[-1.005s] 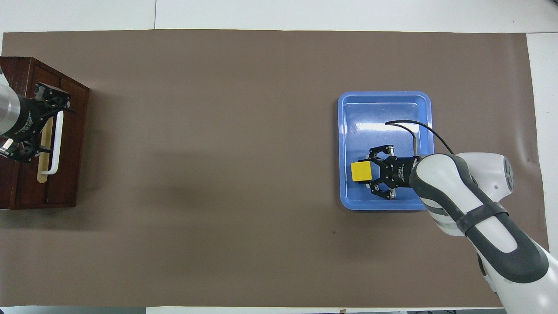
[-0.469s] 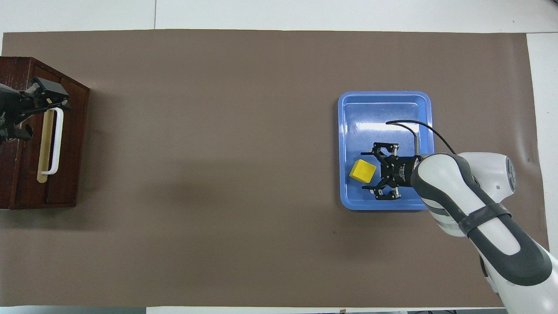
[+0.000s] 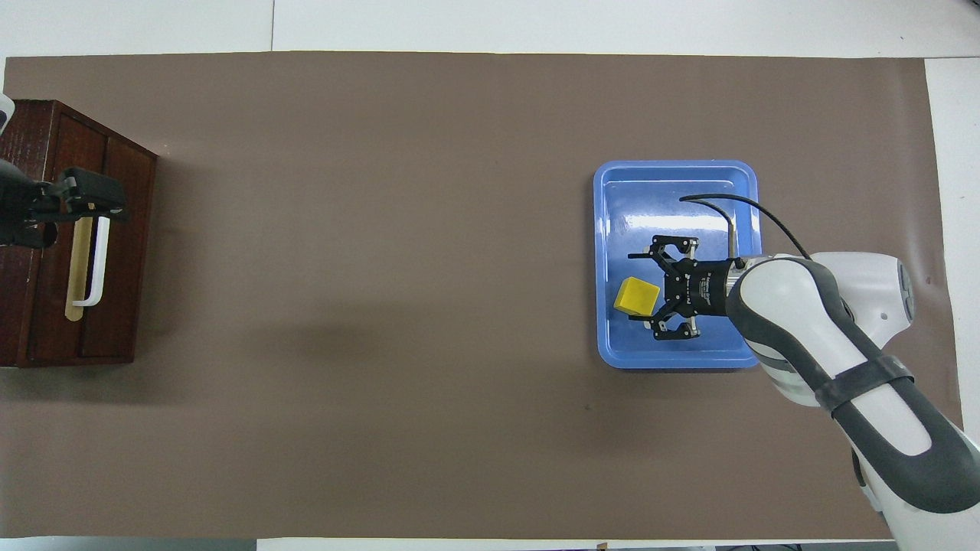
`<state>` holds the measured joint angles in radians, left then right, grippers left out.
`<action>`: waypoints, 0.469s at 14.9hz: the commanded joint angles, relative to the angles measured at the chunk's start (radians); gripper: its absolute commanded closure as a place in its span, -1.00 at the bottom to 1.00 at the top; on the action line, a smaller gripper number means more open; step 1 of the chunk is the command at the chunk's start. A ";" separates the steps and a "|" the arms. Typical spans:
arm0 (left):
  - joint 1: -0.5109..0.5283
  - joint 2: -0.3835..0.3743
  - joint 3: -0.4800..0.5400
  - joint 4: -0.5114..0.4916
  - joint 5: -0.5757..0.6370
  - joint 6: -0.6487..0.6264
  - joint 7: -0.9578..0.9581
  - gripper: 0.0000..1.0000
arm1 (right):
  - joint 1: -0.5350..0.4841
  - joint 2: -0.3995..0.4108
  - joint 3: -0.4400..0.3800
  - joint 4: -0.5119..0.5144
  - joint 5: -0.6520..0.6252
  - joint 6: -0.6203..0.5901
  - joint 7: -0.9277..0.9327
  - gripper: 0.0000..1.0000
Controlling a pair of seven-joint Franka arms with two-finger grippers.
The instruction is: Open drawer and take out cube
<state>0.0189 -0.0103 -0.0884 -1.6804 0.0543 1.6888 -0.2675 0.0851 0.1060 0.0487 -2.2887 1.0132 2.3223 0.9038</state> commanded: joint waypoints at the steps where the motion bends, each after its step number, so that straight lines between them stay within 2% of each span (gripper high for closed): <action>1: -0.005 -0.019 -0.001 0.004 -0.024 -0.046 0.094 -1.00 | -0.027 -0.012 -0.006 0.189 -0.211 -0.177 0.180 -1.00; 3: -0.008 -0.048 -0.002 -0.005 -0.054 -0.044 0.082 -1.00 | -0.071 -0.012 -0.004 0.332 -0.388 -0.300 0.195 -1.00; 5: -0.034 -0.048 -0.011 -0.001 -0.053 -0.035 0.038 -1.00 | -0.094 -0.006 -0.004 0.457 -0.513 -0.420 0.178 -1.00; 7: -0.031 -0.050 -0.011 -0.007 -0.051 -0.044 0.007 -1.00 | -0.120 -0.017 -0.006 0.543 -0.609 -0.528 0.053 -1.00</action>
<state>-0.0004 -0.0457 -0.1088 -1.6801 0.0117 1.6681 -0.2325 -0.0073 0.0760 0.0385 -1.8431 0.4931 1.8916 1.0557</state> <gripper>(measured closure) 0.000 0.000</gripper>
